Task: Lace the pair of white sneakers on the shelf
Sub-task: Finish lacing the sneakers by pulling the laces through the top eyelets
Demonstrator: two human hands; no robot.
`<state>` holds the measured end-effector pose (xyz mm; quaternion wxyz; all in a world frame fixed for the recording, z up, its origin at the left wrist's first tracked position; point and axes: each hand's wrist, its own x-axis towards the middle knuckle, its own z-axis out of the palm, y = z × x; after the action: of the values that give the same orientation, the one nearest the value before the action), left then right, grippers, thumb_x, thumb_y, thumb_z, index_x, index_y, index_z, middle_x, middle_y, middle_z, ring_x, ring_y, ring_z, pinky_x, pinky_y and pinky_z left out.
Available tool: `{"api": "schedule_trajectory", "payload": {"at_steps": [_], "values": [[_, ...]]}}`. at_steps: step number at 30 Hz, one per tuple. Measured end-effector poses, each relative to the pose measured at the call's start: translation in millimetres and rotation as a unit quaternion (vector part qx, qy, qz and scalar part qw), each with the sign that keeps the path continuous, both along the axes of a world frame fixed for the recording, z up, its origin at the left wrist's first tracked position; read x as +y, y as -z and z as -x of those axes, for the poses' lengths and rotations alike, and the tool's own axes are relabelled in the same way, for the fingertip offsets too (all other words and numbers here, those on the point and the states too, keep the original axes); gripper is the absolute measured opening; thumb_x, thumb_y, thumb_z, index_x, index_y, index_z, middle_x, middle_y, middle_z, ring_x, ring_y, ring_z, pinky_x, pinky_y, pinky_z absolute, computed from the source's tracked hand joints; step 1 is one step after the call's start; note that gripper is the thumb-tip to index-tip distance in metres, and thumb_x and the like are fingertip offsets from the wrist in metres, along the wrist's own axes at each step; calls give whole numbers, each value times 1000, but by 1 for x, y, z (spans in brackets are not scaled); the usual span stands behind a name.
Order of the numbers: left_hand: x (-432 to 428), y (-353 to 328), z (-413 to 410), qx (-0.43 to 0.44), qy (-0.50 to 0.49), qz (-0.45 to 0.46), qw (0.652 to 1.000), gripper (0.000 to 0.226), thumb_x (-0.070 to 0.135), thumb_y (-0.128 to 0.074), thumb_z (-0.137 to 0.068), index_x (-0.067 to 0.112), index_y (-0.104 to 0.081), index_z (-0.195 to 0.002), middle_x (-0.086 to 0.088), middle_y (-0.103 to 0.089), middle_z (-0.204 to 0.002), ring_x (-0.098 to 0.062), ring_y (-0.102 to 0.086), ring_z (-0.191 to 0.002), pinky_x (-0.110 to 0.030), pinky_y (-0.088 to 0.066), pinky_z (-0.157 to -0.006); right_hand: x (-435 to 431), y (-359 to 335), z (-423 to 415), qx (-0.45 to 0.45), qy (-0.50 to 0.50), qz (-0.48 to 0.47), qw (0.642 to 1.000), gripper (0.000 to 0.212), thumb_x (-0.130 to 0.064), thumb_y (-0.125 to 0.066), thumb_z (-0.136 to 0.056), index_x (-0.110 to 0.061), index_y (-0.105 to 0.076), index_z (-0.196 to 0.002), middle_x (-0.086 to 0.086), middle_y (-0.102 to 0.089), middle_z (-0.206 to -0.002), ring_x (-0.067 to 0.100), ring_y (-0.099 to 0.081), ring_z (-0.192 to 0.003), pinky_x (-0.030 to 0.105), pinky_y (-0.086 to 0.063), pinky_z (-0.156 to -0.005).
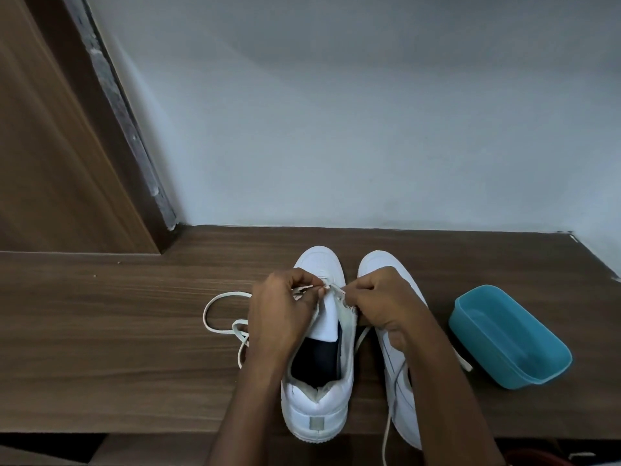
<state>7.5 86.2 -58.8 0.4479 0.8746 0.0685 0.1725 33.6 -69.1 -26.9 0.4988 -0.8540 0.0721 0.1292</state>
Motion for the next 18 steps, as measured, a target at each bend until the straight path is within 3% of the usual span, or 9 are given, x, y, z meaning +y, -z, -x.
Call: {"api": "schedule_trajectory", "payload": {"at_steps": [6, 14, 18], "values": [[-6, 9, -4, 9, 19, 5, 1000, 8, 20, -80, -79, 28, -78, -79, 16, -75, -83, -3, -67, -79, -27, -52, -70, -10, 8, -6, 64, 2, -83, 994, 22, 9, -67, -81, -10, -78, -77, 21, -75, -88, 36, -71, -90, 53, -59, -86], [-6, 10, -5, 13, 42, -37, 998, 14, 15, -78, -79, 29, -77, -76, 11, -72, -84, -9, -65, -79, -30, -50, -71, -15, 10, -7, 66, -14, -120, 990, 17, 9, -70, -84, -4, -77, -92, 19, -74, -88, 20, -67, -71, 24, -52, -55], [-10, 5, -3, 12, 55, -91, 994, 12, 19, -77, -82, 30, -77, -80, 9, -68, -84, -13, -63, -77, -33, -49, -69, -14, 8, -7, 68, -12, -140, 988, 15, 10, -70, -84, -2, -76, -92, 20, -74, -90, 18, -69, -69, 23, -56, -55]]}}
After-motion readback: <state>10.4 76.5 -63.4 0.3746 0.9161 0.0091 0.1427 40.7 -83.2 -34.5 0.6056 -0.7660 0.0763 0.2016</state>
